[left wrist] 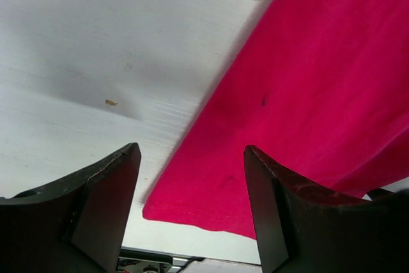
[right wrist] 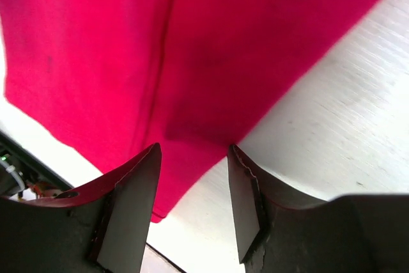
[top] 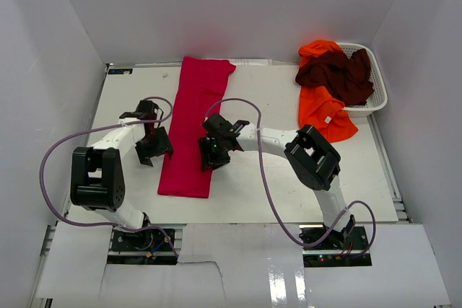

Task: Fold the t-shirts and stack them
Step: Grab the bottom of the folded rectangular tshirt with both arms

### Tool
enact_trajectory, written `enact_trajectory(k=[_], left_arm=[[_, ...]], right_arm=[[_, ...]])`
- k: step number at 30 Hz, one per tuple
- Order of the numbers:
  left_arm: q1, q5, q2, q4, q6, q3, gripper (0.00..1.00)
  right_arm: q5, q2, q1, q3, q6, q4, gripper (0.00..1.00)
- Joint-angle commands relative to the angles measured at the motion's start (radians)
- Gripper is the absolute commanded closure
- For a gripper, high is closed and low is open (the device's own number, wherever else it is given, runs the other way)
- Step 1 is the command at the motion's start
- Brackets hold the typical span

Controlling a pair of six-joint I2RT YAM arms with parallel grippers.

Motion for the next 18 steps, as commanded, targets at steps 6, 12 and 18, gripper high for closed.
enact_trajectory(k=[6,12,18], left_arm=[[-0.076,-0.015,-0.031,0.044,-0.022,-0.013,0.23],[-0.098,-0.026,-0.002,0.058,-0.038,-0.037,0.35],[-0.104,-0.031,-0.006,0.066,-0.031,-0.056,0.42]], right_arm=[[0.085,-0.005,0.016,-0.008,0.013,-0.077,0.49],[0.079,0.019,0.027,-0.005,0.019,-0.074,0.57],[0.088,0.041,0.034,0.014,0.017,-0.078,0.60]])
